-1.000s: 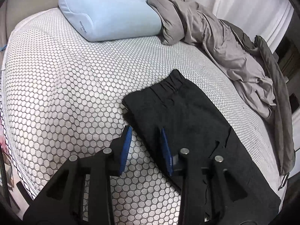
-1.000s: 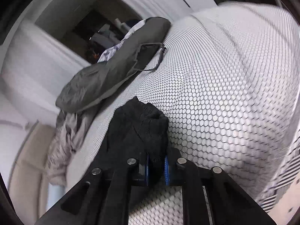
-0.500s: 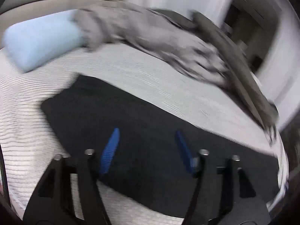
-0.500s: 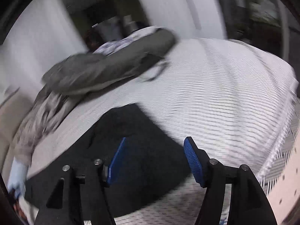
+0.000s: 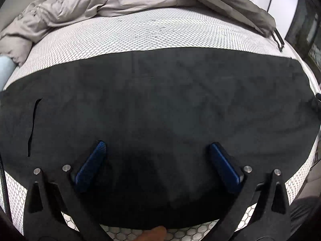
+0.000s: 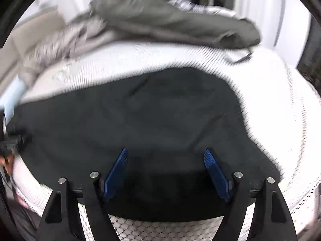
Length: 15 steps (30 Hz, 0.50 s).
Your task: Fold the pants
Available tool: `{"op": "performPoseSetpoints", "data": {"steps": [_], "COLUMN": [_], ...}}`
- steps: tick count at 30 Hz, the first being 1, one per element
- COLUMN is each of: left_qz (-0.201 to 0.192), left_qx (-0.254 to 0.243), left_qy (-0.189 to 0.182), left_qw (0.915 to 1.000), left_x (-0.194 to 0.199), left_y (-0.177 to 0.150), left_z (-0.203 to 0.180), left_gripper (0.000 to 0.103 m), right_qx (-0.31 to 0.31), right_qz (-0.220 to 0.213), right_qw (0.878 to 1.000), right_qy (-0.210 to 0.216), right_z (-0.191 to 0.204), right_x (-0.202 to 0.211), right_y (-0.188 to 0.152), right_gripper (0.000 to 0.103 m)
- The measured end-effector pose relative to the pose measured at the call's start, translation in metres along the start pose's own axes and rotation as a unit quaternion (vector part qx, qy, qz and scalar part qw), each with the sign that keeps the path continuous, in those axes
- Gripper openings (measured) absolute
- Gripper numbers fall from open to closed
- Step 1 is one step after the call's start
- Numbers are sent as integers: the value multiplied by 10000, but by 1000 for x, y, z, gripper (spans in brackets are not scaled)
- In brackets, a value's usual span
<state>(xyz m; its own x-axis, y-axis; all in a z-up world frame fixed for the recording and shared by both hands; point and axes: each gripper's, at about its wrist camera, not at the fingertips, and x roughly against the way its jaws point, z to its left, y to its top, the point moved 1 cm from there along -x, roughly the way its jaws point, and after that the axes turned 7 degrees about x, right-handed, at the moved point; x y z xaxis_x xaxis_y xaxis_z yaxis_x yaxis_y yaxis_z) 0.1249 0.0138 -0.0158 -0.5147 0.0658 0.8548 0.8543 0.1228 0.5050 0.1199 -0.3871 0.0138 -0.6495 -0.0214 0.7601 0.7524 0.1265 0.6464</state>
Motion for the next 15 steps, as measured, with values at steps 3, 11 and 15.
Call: {"op": "performPoseSetpoints", "data": {"steps": [3,11,15], "left_qz": [6,19,34], "left_qx": [-20,-53,-55], "left_qy": [39,47,44], "left_qw": [10000,10000,10000], "left_x": [3,-6,-10], "left_y": [-2,2,6], "left_z": [0,17,15], "left_gripper": [102,102,102], "right_qx": [-726,-796,-699], "right_qz": [-135,514,412], "right_qw": [9970,9955,9967], "right_qy": [-248,-74,7], "right_z": [-40,-71,-73], "right_x": [-7,-80,-75], "right_y": [24,82,82], "right_gripper": [80,73,37]}}
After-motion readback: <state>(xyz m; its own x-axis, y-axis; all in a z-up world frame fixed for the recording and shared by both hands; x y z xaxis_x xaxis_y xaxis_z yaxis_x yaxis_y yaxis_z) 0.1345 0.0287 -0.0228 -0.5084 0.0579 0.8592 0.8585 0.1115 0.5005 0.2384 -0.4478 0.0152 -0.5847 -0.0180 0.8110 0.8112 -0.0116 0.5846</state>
